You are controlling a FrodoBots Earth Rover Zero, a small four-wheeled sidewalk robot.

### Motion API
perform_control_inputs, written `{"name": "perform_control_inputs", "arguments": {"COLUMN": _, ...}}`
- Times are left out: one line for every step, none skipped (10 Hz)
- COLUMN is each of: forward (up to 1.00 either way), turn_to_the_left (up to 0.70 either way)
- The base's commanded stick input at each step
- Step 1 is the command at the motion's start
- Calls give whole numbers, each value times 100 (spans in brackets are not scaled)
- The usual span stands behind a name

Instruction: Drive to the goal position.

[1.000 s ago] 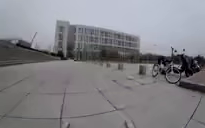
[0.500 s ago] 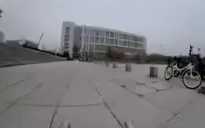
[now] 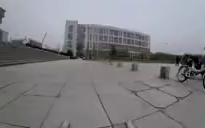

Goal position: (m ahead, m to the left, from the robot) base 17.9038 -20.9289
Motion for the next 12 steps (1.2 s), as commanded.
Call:
{"name": "perform_control_inputs", "arguments": {"forward": 100, "turn_to_the_left": 10}}
{"name": "perform_control_inputs", "arguments": {"forward": 100, "turn_to_the_left": 10}}
{"name": "perform_control_inputs", "arguments": {"forward": 100, "turn_to_the_left": 6}}
{"name": "perform_control_inputs", "arguments": {"forward": 100, "turn_to_the_left": -14}}
{"name": "perform_control_inputs", "arguments": {"forward": 100, "turn_to_the_left": -40}}
{"name": "perform_control_inputs", "arguments": {"forward": 100, "turn_to_the_left": -40}}
{"name": "perform_control_inputs", "arguments": {"forward": 100, "turn_to_the_left": -40}}
{"name": "perform_control_inputs", "arguments": {"forward": 100, "turn_to_the_left": -26}}
{"name": "perform_control_inputs", "arguments": {"forward": 100, "turn_to_the_left": 3}}
{"name": "perform_control_inputs", "arguments": {"forward": 100, "turn_to_the_left": 13}}
{"name": "perform_control_inputs", "arguments": {"forward": 100, "turn_to_the_left": -9}}
{"name": "perform_control_inputs", "arguments": {"forward": 100, "turn_to_the_left": -36}}
